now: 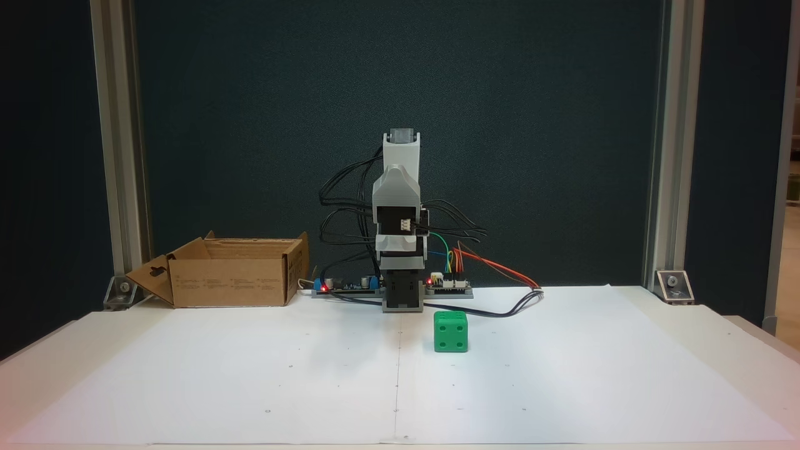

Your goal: Grasp a green dice and put it in the bin.

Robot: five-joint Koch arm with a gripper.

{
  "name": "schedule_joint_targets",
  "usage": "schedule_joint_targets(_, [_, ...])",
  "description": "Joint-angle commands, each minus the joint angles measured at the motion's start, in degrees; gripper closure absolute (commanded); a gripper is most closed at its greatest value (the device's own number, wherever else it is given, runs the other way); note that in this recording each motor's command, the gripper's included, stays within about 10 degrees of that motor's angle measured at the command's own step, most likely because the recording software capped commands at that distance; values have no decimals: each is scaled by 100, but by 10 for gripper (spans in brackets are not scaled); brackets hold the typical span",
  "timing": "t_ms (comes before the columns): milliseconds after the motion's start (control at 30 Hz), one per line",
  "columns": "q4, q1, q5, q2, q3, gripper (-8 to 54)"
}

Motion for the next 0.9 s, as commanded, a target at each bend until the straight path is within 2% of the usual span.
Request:
schedule_joint_targets(0, [0,35,-18,624,281,8])
schedule_joint_targets(533, [88,105,-237,633,246,25])
schedule_joint_targets(867, [3962,141,-229,642,-2417,20])
